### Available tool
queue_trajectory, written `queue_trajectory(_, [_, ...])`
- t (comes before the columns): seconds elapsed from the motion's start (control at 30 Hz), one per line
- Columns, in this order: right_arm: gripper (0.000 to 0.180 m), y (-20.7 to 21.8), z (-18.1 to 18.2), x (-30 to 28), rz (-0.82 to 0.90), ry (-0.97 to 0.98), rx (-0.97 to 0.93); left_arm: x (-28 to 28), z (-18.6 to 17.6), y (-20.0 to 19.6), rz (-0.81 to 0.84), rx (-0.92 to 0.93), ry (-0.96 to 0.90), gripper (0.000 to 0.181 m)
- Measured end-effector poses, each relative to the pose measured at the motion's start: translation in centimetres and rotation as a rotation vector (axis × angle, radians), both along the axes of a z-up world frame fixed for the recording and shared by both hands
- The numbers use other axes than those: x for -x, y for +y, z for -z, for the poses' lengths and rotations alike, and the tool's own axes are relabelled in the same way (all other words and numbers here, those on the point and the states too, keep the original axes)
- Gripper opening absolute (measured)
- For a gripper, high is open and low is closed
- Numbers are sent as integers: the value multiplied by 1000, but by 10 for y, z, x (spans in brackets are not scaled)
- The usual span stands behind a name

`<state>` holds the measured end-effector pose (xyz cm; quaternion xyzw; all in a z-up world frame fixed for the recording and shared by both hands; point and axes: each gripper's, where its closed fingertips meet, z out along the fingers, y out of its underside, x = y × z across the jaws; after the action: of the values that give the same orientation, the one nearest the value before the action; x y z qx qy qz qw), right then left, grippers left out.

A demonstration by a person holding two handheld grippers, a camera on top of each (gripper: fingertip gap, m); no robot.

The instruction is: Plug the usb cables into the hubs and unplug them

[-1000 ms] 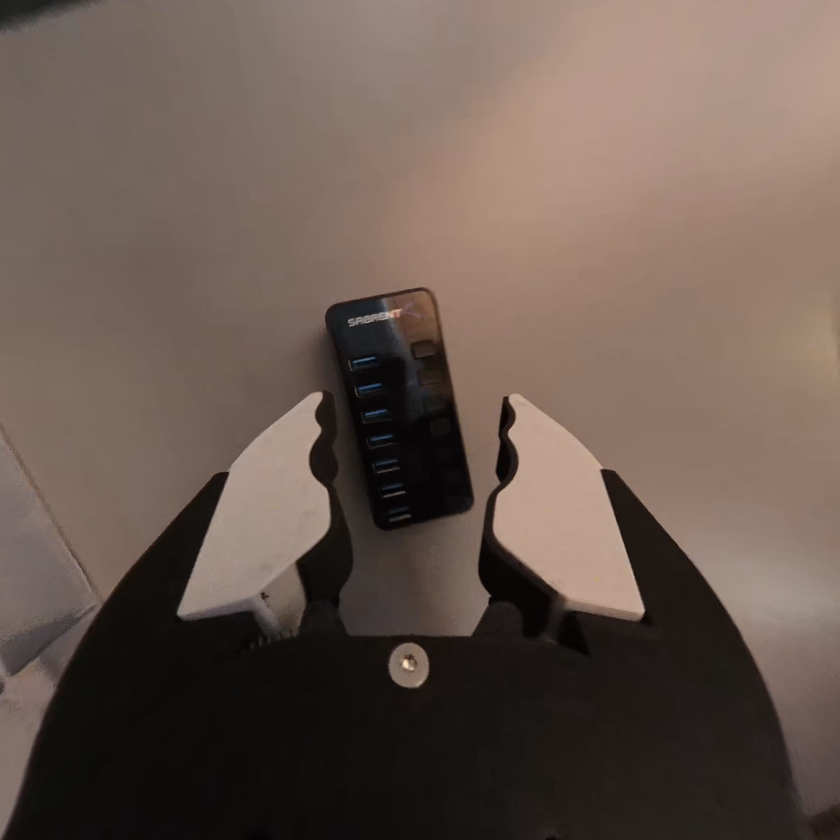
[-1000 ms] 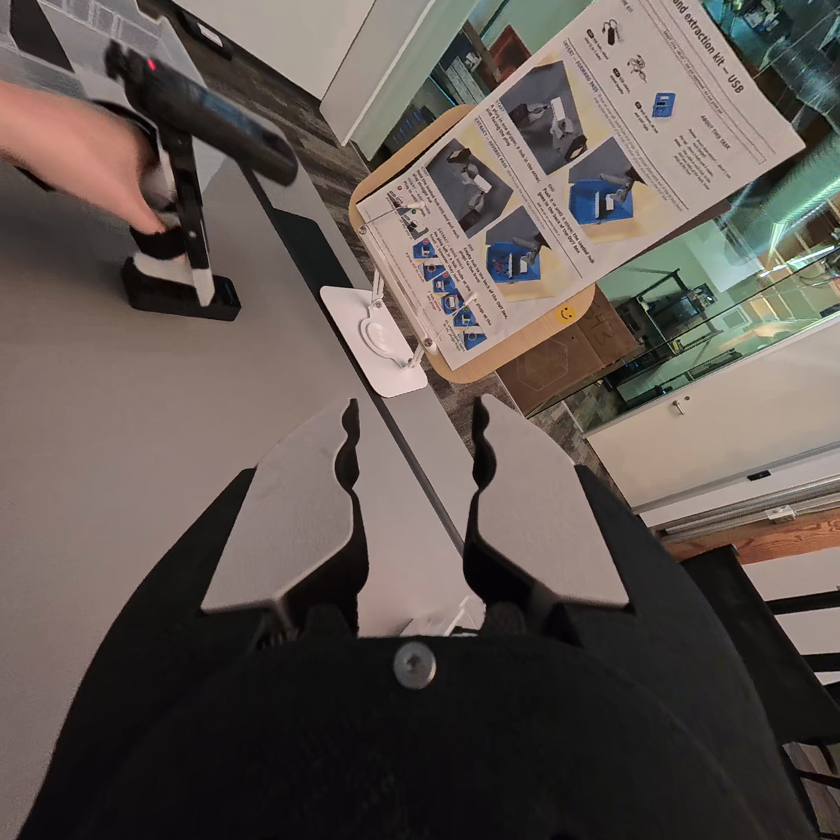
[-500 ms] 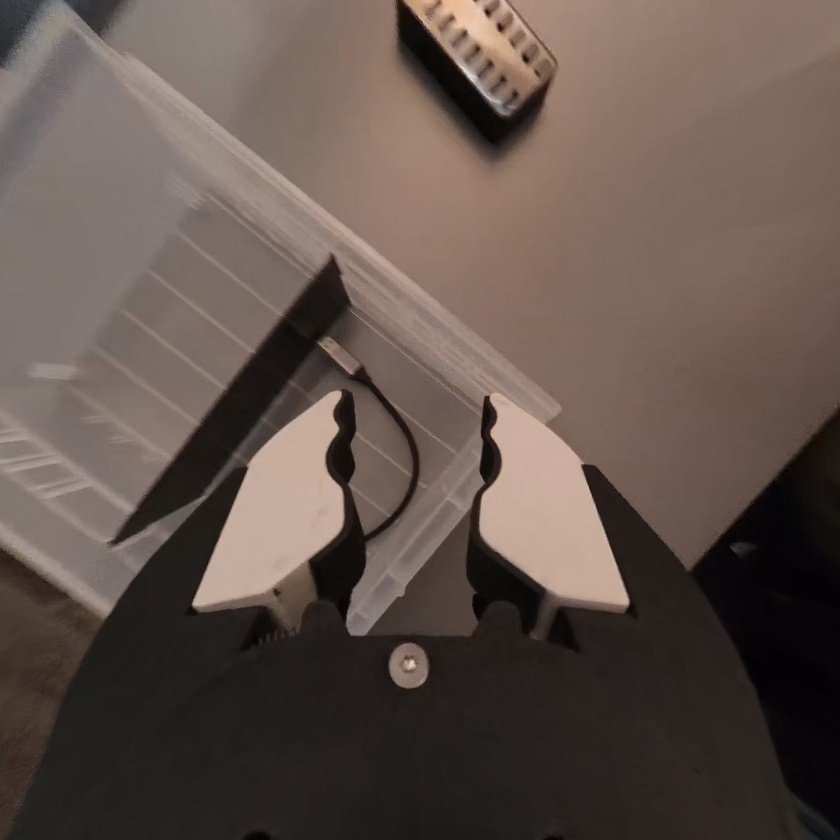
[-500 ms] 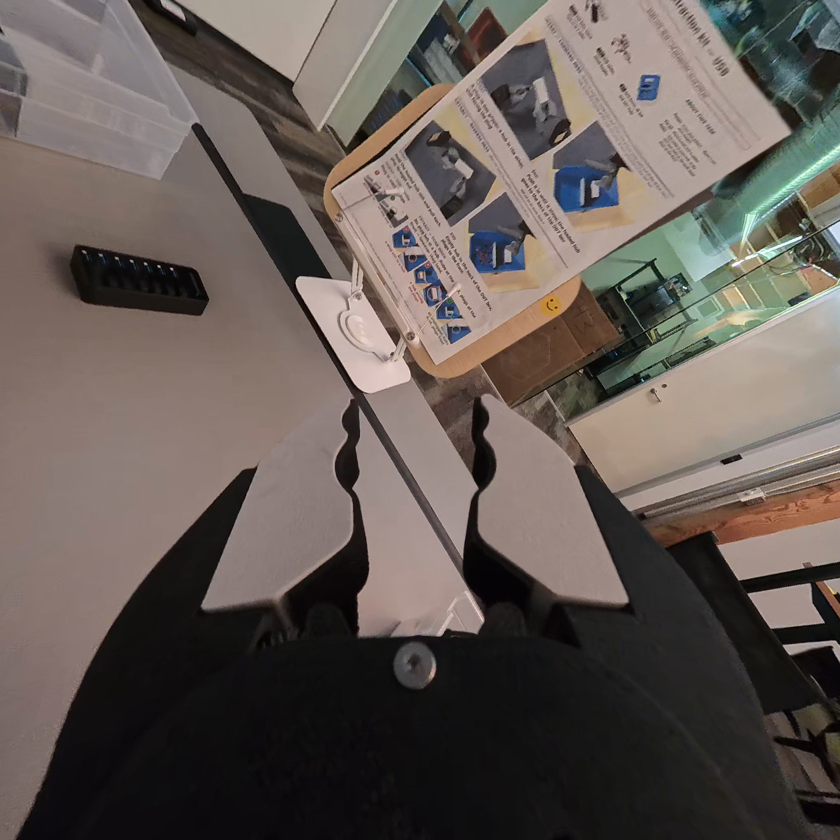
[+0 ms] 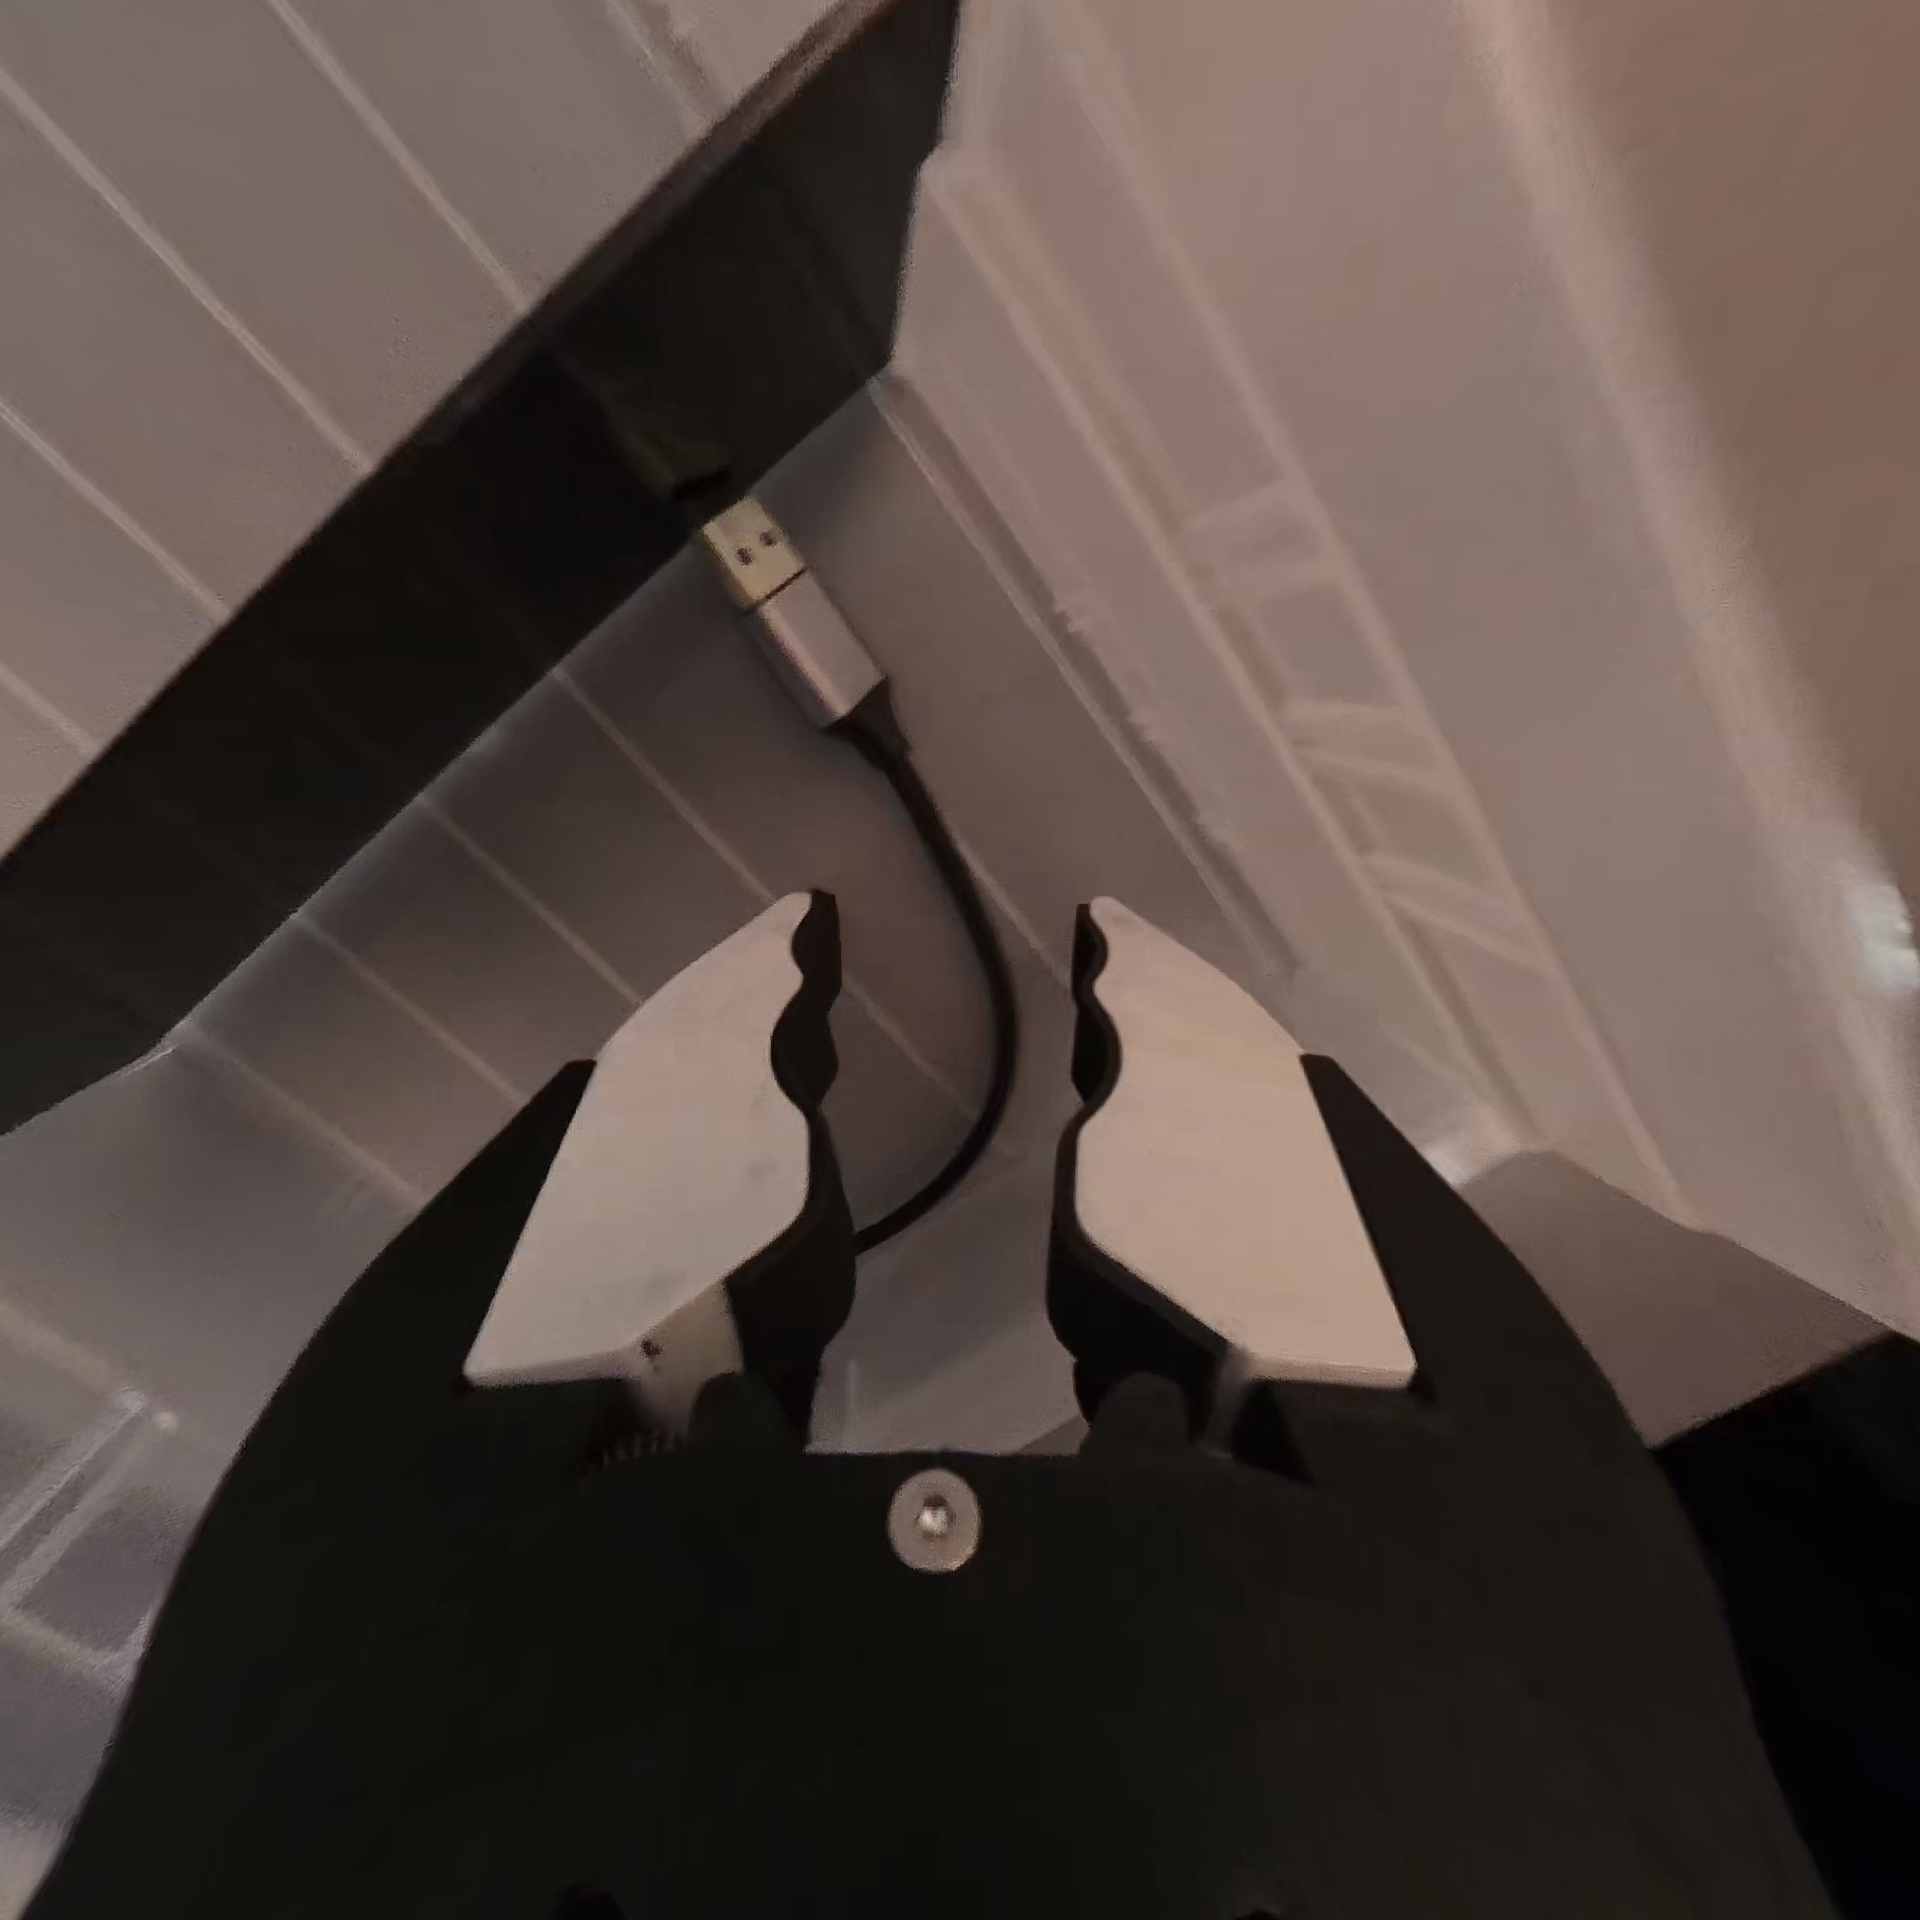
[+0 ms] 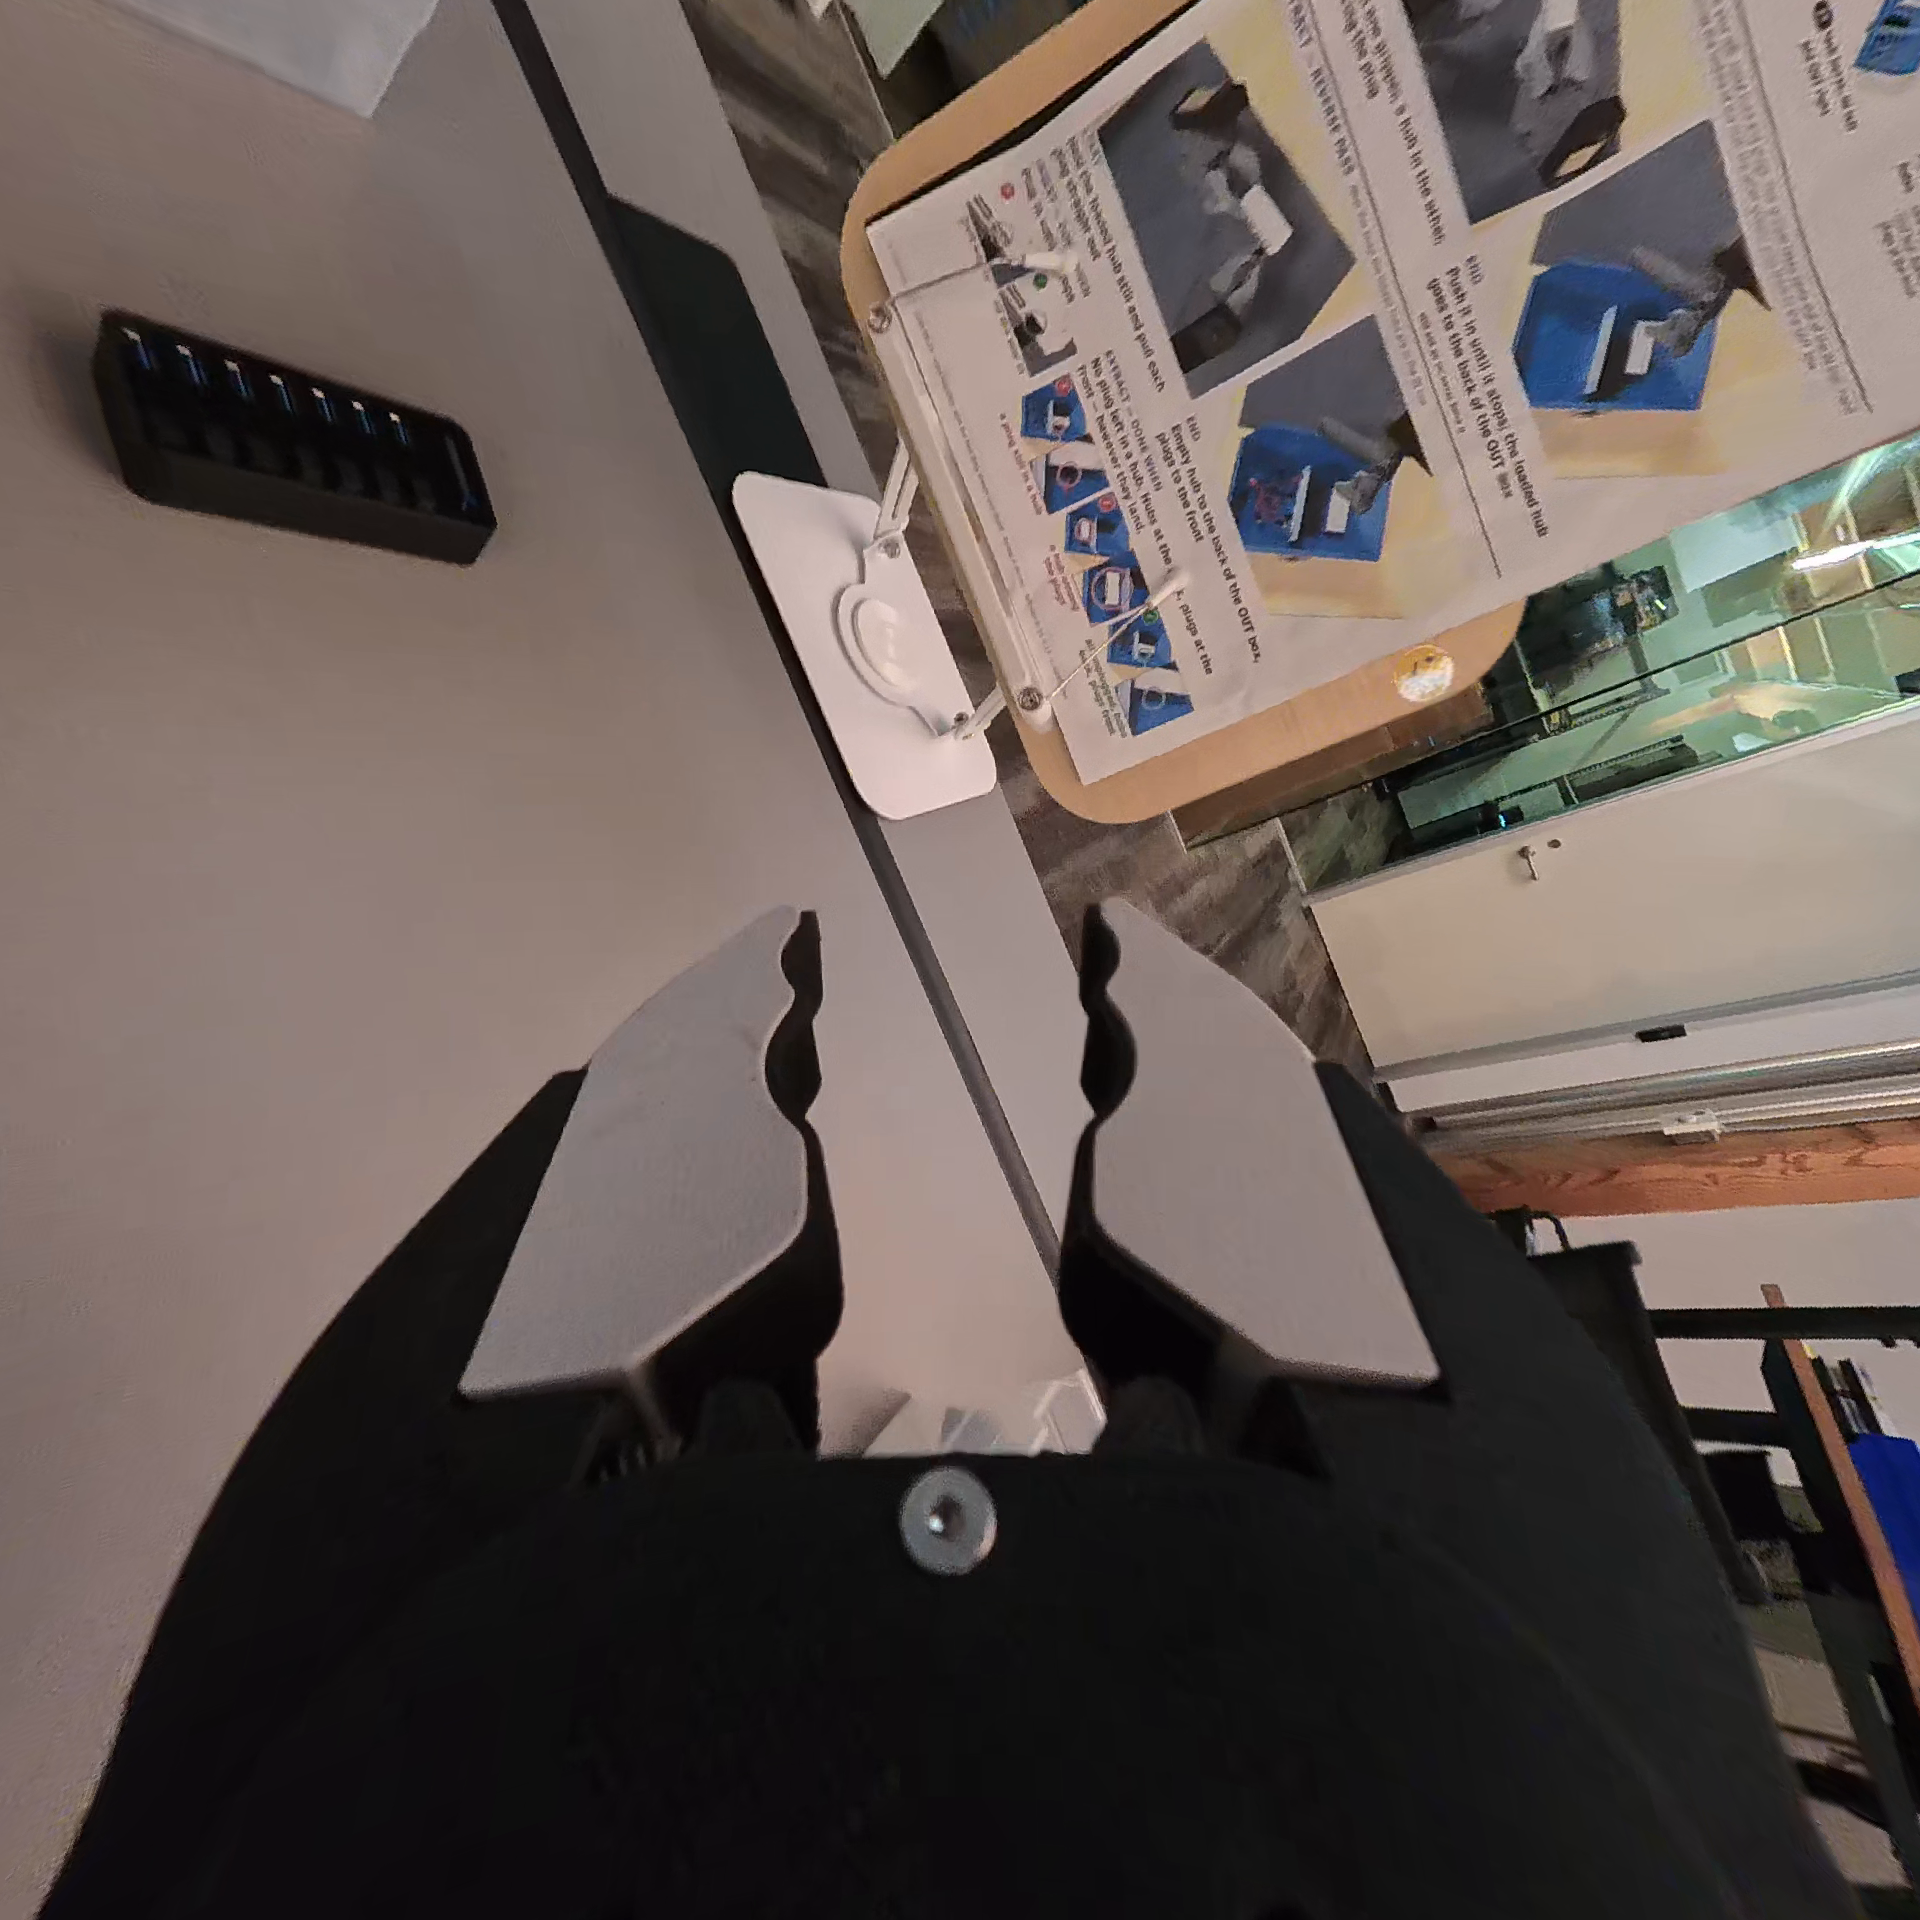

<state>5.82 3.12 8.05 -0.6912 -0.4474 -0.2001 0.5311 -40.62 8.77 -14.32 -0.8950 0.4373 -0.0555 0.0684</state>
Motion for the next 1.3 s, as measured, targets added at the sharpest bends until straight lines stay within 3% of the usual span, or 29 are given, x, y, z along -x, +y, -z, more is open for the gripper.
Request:
queue_trajectory(0.17, [48, -1, 5, -3, 15, -27, 14, 2, 7, 4, 13, -2, 78, 30])
queue_trajectory(0.2, [48, -2, 5, -4, 13, -27, 13, 0, 7, 1, 13, 12, 76, 25])
queue_trajectory(0.23, [48, -4, 5, -6, 10, -26, 11, -1, 7, -2, 22, 32, 73, 6])
queue_trajectory(0.4, [48, -16, -8, -10, -28, -2, -29, -1, 0, -7, -42, 52, 26, 3])
queue_trajectory(0.53, [47, -26, -19, -6, -93, 41, -63, 3, -48, 4, -138, -140, -107, 3])
queue_trajectory(0.73, [46, -28, -28, 9, -171, 97, -95, 4, -162, 4, -271, -486, -368, 3])
queue_trajectory(0.87, [46, -31, -38, 62, -364, 255, -88, -45, -230, -30, -188, -552, -604, 3])
queue_trajectory(0.97, [44, -47, -48, 122, -601, 511, -7, -111, -260, -70, -36, -537, -781, 3])
queue_trajectory(1.03, [42, -57, -53, 156, -722, 704, 96, -157, -268, -94, 53, -534, -885, 2])
queue_trajectory(1.2, [41, -63, -64, 191, -820, 1104, 293, -247, -256, -125, 186, -524, -1016, 3])
queue_trajectory(1.3, [33, -62, -54, 196, -820, 1139, 393, -277, -249, -126, 227, -506, -1034, 3])
